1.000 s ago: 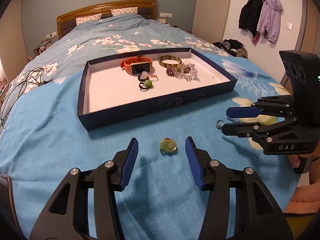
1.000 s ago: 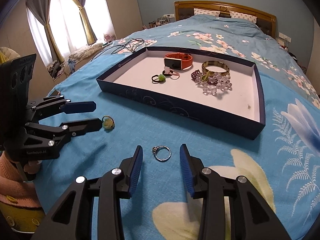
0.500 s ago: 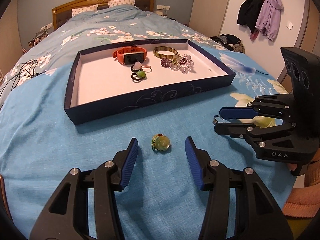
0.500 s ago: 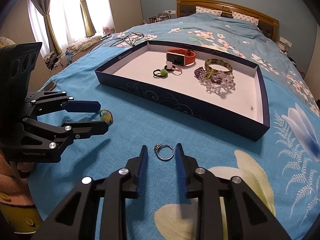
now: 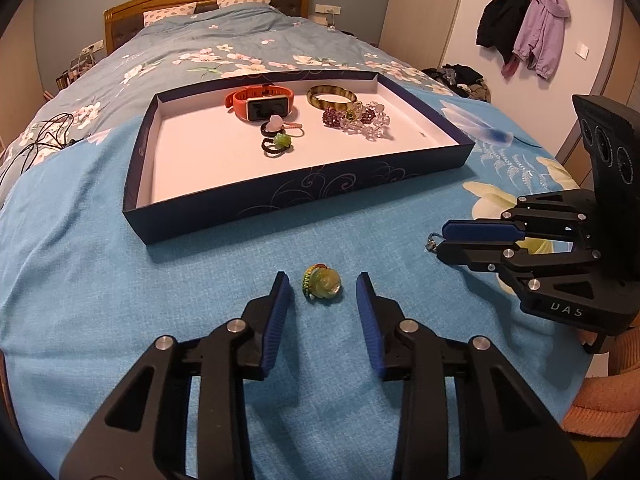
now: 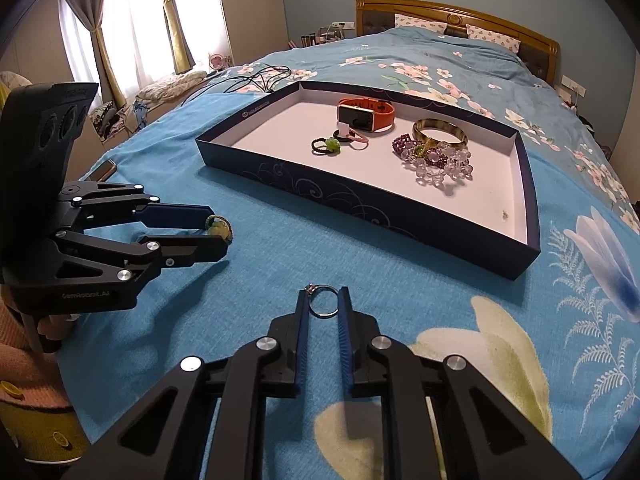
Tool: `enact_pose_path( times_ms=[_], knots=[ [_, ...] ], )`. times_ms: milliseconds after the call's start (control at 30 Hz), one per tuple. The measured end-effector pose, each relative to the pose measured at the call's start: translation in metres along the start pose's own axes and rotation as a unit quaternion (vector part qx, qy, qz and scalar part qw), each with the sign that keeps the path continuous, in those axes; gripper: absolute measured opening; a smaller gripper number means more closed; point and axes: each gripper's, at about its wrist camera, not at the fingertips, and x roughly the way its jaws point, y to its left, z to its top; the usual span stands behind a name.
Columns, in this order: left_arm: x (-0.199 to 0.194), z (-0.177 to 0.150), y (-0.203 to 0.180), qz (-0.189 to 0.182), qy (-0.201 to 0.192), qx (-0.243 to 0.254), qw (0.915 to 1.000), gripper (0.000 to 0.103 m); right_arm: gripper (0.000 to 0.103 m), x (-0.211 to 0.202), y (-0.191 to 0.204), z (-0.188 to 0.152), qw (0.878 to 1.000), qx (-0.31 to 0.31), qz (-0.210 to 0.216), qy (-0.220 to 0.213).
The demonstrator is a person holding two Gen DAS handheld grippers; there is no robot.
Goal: Organize jewelry
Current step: 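Grasp the silver ring with the right tool while the left tool approaches the green jade ring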
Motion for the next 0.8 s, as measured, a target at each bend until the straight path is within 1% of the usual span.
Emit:
enact_pose_path(
  times_ms=[100,233,267,300,333,400,500,567,600,633,700,767,800],
  knots=[
    [0.000,0.000,0.000,-0.001,0.000,0.000,1.0000,0.034,0.002,0.000,0.000,-0.001,1.000,0.003,0.004,0.001],
    [0.000,0.000,0.000,0.000,0.000,0.000,1.0000,0.034,0.008,-0.003,-0.002,-0.002,1.000,0.009,0.003,-0.002],
    [0.000,0.000,0.000,0.000,0.000,0.000,1.0000,0.035,0.011,-0.004,-0.003,-0.002,1.000,0.010,0.002,-0.005],
    [0.000,0.000,0.000,-0.001,0.000,0.000,1.0000,0.035,0.021,-0.005,-0.004,-0.002,1.000,0.012,0.001,-0.007],
    [0.000,0.000,0.000,-0.001,0.000,0.001,1.0000,0.036,0.027,-0.005,-0.004,-0.001,1.000,0.012,-0.001,-0.007],
    [0.000,-0.001,-0.001,-0.001,0.000,0.001,1.0000,0.036,0.030,-0.003,-0.002,0.001,1.000,0.004,-0.003,-0.005],
    [0.000,0.000,-0.001,0.000,0.000,0.001,1.0000,0.035,0.030,0.003,-0.001,0.004,1.000,-0.005,-0.006,0.003],
    [0.001,0.000,-0.001,0.000,0.001,0.001,1.0000,0.035,0.024,0.005,0.000,0.006,1.000,-0.011,-0.007,0.004],
    [0.000,0.000,-0.001,0.000,0.001,0.001,1.0000,0.035,0.018,0.006,0.000,0.006,1.000,-0.013,-0.007,0.005],
    [0.001,0.000,-0.001,0.001,0.001,0.000,1.0000,0.035,0.016,0.006,0.000,0.006,1.000,-0.013,-0.004,0.005],
    [0.001,0.000,-0.002,0.003,0.001,0.000,1.0000,0.034,0.016,0.005,0.002,0.006,1.000,-0.017,-0.007,0.004],
    [0.002,0.000,-0.002,0.004,0.001,0.000,1.0000,0.026,0.016,0.004,0.003,0.005,1.000,-0.018,-0.007,0.003],
    [0.002,-0.001,-0.002,0.005,0.001,0.000,1.0000,0.024,0.016,0.004,0.003,0.005,1.000,-0.017,-0.007,0.002]
  ],
)
